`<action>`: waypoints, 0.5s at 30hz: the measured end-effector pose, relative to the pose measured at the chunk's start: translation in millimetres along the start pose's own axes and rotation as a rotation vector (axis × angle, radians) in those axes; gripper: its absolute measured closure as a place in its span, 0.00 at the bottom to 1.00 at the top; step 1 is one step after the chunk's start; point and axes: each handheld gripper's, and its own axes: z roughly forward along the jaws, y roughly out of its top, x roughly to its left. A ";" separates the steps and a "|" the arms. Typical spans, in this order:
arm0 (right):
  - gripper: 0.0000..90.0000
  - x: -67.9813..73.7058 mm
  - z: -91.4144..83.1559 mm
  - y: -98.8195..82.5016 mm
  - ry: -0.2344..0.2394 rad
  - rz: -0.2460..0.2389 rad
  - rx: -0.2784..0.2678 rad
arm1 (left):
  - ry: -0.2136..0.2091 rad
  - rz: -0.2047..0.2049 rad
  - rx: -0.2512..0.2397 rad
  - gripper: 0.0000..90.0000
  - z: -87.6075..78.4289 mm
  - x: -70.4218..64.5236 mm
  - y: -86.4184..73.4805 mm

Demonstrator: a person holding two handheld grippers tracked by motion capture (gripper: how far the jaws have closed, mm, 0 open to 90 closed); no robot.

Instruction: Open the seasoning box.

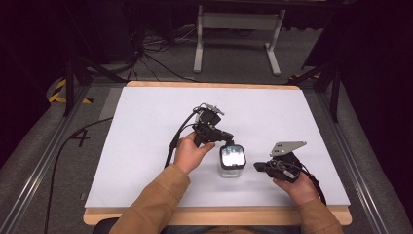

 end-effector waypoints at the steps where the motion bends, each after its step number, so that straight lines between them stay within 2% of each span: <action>1: 0.99 1.3 -0.4 0.9 0.001 -0.003 0.000 | -0.004 0.001 -0.003 0.96 0.2 0.7 -0.1; 9: 0.99 14.5 -1.6 9.6 0.027 -0.045 -0.014 | -0.008 0.003 -0.002 0.96 0.2 1.2 -0.1; 15: 0.99 19.6 -1.5 12.6 0.044 -0.057 -0.021 | -0.015 -0.010 -0.011 0.96 0.8 2.2 -0.3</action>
